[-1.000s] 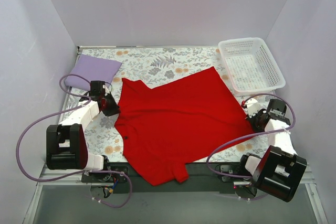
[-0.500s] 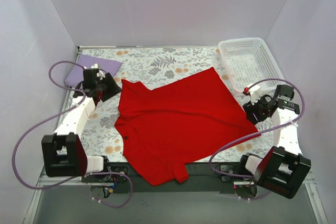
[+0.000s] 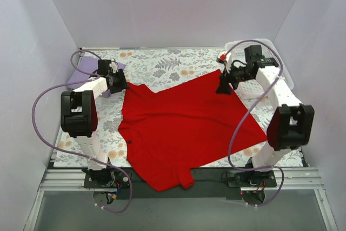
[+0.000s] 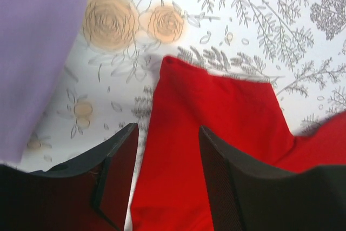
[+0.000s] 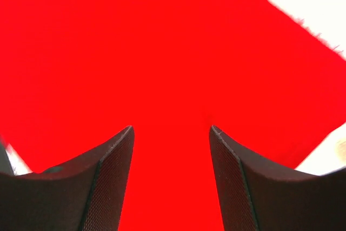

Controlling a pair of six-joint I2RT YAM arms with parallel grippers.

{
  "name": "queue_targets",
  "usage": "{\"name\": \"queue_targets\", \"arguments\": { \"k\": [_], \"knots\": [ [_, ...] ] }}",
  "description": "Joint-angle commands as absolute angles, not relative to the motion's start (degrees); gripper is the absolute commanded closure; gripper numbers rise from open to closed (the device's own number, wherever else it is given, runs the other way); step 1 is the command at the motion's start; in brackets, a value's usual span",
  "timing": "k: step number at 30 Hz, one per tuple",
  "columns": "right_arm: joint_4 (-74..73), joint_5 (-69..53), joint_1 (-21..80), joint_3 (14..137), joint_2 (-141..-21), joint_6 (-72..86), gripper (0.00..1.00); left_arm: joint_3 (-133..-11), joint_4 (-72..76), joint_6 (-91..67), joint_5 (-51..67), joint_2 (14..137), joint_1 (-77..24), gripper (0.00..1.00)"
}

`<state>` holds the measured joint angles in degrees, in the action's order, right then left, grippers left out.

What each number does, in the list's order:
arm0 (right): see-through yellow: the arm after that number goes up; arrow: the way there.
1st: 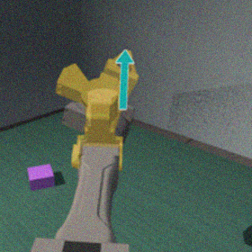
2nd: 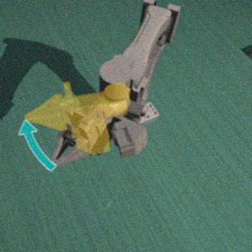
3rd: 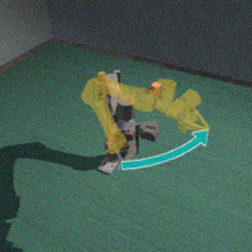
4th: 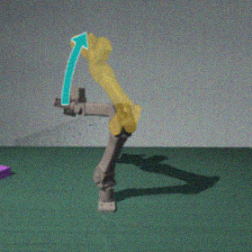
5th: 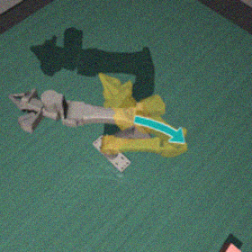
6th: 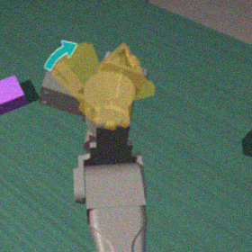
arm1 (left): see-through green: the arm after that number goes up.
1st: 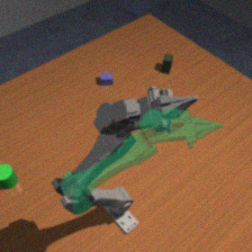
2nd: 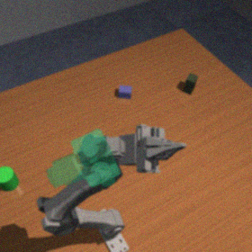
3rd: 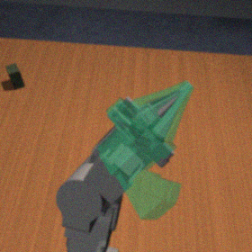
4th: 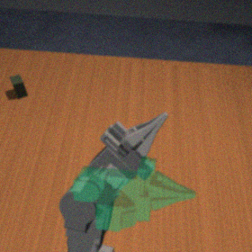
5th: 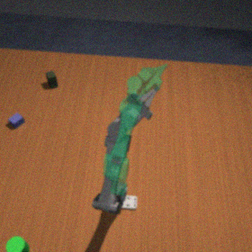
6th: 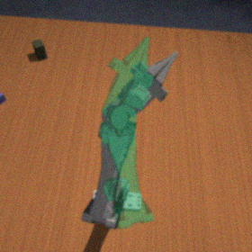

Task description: Fold and stack the t-shirts

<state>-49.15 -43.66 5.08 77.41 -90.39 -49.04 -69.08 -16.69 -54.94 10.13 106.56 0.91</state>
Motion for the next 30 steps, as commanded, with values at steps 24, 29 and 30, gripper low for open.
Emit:
{"name": "queue_targets", "arguments": {
  "k": [24,29,30],
  "knots": [
    [-40.6,-33.0,6.6,106.2,-118.2,-27.7,0.39,-81.0,-17.8,-50.2,14.0,119.7,1.0,0.67],
    [-40.3,-33.0,6.5,106.7,-119.3,-26.7,0.39,-80.5,-17.8,-50.1,13.5,119.0,0.9,0.67],
    [-40.2,-32.9,6.6,106.6,-119.3,-26.6,0.39,-80.4,-18.0,-50.1,13.0,119.1,0.9,0.67]
  ]
}}
